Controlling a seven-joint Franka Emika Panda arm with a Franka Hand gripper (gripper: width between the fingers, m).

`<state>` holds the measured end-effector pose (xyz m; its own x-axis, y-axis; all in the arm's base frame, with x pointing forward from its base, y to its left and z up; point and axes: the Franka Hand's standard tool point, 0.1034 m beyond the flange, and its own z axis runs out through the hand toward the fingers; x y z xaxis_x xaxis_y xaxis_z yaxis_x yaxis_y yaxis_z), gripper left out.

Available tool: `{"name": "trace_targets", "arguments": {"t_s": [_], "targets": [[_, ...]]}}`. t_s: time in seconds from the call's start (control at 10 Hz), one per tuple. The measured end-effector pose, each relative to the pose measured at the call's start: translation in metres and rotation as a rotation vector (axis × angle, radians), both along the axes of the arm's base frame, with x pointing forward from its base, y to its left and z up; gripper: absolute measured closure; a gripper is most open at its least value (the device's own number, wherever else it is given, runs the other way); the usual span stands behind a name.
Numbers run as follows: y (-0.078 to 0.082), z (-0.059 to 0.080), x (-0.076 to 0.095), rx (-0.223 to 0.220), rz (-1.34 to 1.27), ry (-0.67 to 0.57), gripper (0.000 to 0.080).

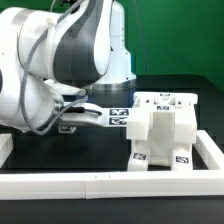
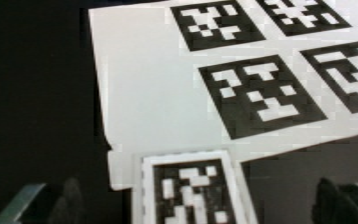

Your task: Assemble chair

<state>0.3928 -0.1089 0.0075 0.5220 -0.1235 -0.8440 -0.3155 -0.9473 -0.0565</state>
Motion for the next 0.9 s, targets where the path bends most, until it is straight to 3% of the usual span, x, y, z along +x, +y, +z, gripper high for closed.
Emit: {"name": "trace_targets", "arguments": {"t_s": [0.1,0.2,0.3,0.4,0.5,0.6,0.9], "targets": [[0.000,0.000,0.000,0.000,0.000,0.000,0.0248],[0.000,0.000,0.000,0.000,0.000,0.000,0.0248],[0.000,0.000,0.000,0.000,0.000,0.000,0.0449],[0.000,0.000,0.000,-0.001,0.000,-0.001,0.0517],[0.000,0.001,0.002,-0.003,0.006,-0.015,0.0517],[0.004,0.012,0.010,0.001,0.027,-0.032,0.0517],[0.017,0.056,0.042,0.003,0.068,-0.204,0.0517]]}}
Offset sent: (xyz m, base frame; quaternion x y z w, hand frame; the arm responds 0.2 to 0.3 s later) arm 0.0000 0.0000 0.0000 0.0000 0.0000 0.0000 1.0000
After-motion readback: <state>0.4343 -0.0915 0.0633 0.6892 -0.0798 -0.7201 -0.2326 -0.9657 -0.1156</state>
